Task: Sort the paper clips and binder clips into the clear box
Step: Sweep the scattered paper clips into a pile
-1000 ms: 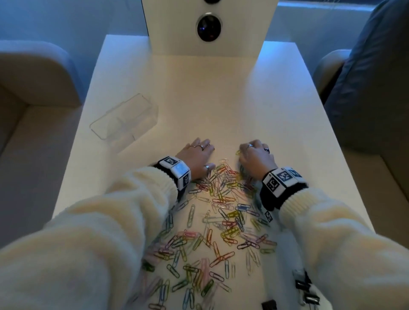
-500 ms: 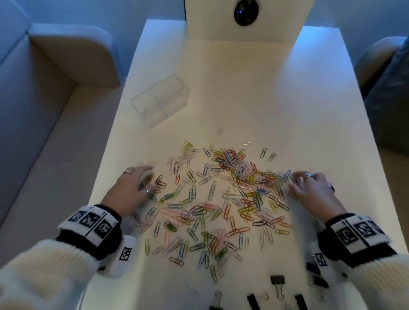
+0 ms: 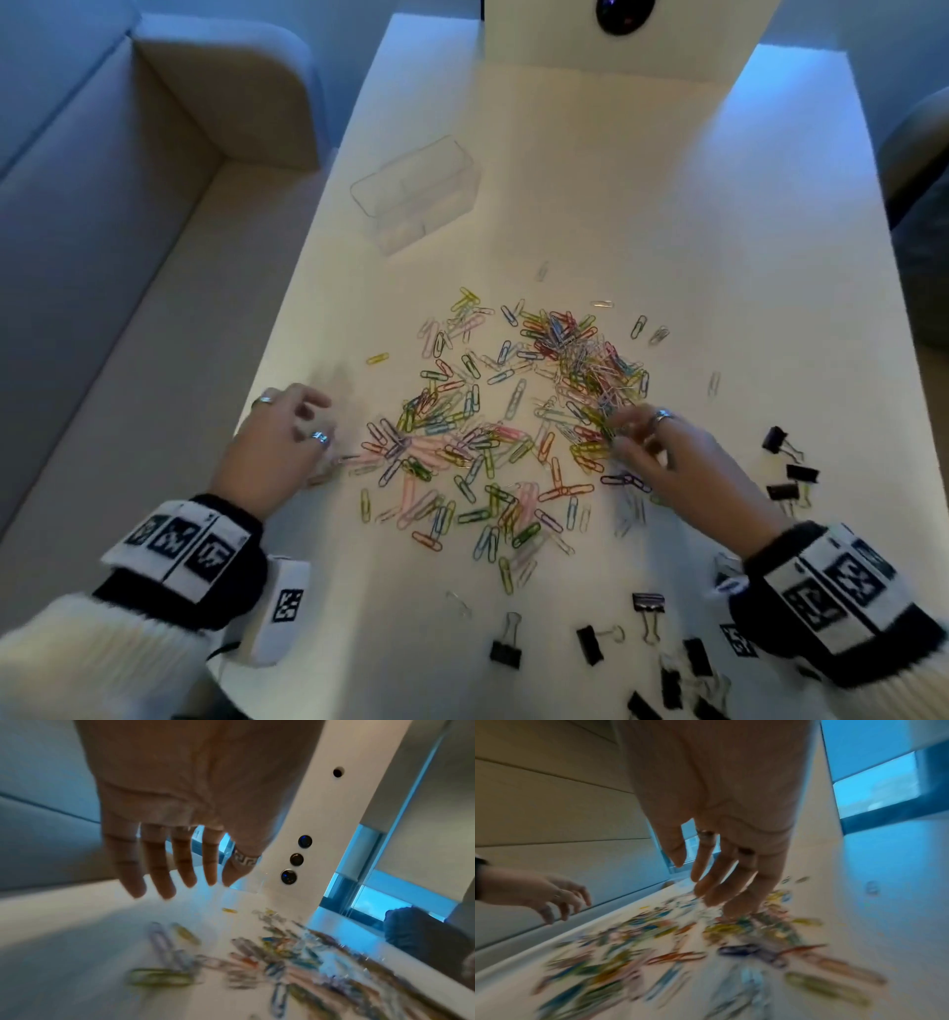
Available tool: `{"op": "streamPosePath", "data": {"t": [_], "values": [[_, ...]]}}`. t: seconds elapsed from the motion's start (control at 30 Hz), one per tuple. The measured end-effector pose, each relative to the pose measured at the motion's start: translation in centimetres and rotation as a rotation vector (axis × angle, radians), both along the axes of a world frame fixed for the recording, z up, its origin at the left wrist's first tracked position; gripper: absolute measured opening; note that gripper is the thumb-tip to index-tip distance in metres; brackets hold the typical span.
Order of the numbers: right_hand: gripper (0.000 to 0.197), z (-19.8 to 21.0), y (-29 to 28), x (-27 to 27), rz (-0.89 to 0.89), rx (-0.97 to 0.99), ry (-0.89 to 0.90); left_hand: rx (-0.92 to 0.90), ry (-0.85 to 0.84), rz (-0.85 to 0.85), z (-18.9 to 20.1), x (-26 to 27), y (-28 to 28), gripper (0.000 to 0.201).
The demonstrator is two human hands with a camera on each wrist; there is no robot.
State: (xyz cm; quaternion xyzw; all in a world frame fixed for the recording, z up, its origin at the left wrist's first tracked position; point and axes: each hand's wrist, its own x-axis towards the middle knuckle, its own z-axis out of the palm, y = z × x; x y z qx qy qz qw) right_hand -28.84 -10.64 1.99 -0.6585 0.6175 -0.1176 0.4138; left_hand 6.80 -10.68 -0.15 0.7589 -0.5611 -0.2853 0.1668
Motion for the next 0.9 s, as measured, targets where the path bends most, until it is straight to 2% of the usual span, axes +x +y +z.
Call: {"op": "streamPosePath", "data": {"t": [0.07, 0.13, 0.2, 0.27, 0.37, 0.47, 0.53, 0.6, 0.7, 0.77, 0.83, 0.9], "values": [[0.015, 0.7, 1.8, 1.8, 0.212, 0.191, -0.021, 0.178, -0.127, 0.015, -0.3, 2.0, 1.4, 0.011], [0.02, 0.6, 3.5, 4.3, 0.421, 0.393, -0.036, 0.342, -0.194, 0.002, -1.1, 2.3, 2.2, 0.015], [0.024, -0.3, 4.7, 6.8, 0.571, 0.506, -0.019, 0.322, -0.146, 0.001, -2.0, 1.5, 2.2, 0.018], [0.029, -1.3, 5.1, 8.5, 0.628, 0.49, 0.011, 0.234, -0.114, -0.024, -2.6, -0.1, 1.8, 0.015], [0.03, -2.7, 4.2, 9.6, 0.566, 0.422, 0.013, 0.189, 0.053, -0.108, -2.5, -2.5, 1.6, 0.015], [0.029, -2.7, 2.7, 8.7, 0.471, 0.374, -0.024, 0.192, 0.155, -0.295, -0.9, -4.3, 3.3, 0.03], [0.026, -2.4, 2.0, 7.5, 0.418, 0.364, -0.057, 0.16, 0.065, -0.415, -0.1, -5.2, 5.3, 0.052], [0.024, -2.3, 1.9, 6.5, 0.428, 0.445, -0.075, 0.195, -0.067, -0.563, -0.1, -6.1, 7.2, 0.071], [0.028, -2.8, 2.8, 6.7, 0.552, 0.479, 0.006, 0.27, -0.236, -0.75, -1.5, -8.2, 8.4, 0.077], [0.027, -3.3, 2.6, 6.9, 0.498, 0.475, -0.021, 0.226, -0.28, -0.752, -2.3, -9.4, 7.5, 0.071], [0.022, -3.3, 1.8, 6.5, 0.373, 0.426, -0.075, 0.154, -0.251, -0.655, -2.5, -10.0, 5.8, 0.063], [0.018, -2.9, 1.0, 5.7, 0.231, 0.294, -0.104, 0.071, -0.205, -0.54, -2.1, -9.7, 4.3, 0.06]]}}
